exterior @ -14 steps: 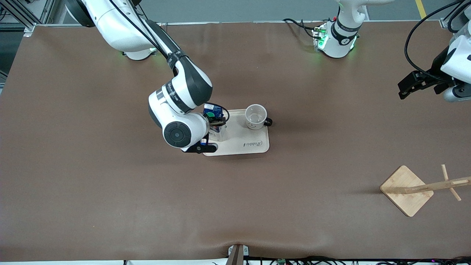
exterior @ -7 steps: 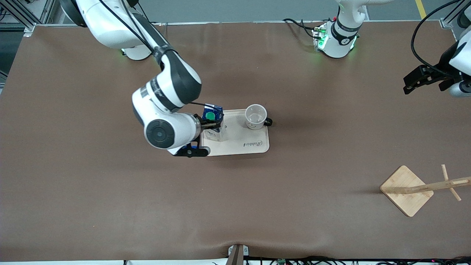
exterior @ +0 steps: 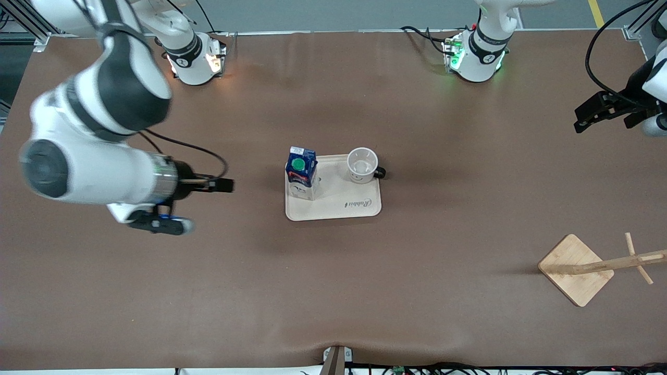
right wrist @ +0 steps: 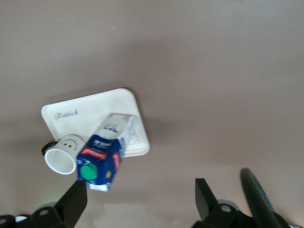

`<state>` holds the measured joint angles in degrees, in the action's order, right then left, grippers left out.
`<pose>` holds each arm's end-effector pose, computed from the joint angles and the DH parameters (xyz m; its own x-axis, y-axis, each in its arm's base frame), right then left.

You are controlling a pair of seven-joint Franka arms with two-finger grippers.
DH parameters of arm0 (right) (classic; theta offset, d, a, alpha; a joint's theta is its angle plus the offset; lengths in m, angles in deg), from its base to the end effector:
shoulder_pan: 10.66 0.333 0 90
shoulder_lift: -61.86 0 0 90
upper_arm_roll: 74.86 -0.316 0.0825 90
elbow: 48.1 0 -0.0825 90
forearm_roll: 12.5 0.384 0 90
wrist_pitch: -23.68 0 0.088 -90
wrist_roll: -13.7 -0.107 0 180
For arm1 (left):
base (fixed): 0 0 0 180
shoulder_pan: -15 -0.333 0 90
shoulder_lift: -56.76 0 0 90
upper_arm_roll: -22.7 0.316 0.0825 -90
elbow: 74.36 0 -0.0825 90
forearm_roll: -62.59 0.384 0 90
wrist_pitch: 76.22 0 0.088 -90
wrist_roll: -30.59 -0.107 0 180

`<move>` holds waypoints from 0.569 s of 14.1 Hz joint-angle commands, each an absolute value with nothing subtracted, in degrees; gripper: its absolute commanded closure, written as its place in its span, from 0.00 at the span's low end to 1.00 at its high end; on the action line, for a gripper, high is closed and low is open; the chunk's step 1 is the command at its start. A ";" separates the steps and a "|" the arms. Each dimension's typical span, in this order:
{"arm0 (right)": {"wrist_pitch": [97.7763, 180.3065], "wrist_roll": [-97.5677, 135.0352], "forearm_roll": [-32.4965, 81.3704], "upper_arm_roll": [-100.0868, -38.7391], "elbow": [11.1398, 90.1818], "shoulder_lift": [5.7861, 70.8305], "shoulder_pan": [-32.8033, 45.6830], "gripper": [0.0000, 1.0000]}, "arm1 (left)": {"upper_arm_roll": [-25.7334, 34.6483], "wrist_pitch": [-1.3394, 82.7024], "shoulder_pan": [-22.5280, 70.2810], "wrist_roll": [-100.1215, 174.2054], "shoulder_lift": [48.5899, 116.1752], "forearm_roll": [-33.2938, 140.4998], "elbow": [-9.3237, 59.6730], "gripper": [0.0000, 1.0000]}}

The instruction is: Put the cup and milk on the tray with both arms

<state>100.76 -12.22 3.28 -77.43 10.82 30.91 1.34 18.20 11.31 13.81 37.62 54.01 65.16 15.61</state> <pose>0.6512 0.1950 0.5268 0.9387 -0.1324 -0.3184 -0.1946 -0.9656 -0.1722 0.5347 -0.0271 0.6471 0.9977 0.0667 0.0112 0.0672 -0.9966 -0.0475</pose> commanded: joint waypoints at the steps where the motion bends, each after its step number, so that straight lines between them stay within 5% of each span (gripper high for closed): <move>1: 96.74 -5.32 2.80 -78.03 11.84 34.25 -5.10 0.00 | 18.30 10.53 13.51 37.27 53.25 64.62 15.64 0.00; 8: 96.46 -3.97 -1.77 -77.68 16.24 40.24 -7.84 0.00 | 18.30 8.42 12.28 36.31 52.89 64.62 15.55 0.00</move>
<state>95.81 -4.13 -0.39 -77.54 13.49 38.10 -7.62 18.25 9.40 13.29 37.60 53.98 65.16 15.59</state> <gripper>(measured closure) 0.000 0.000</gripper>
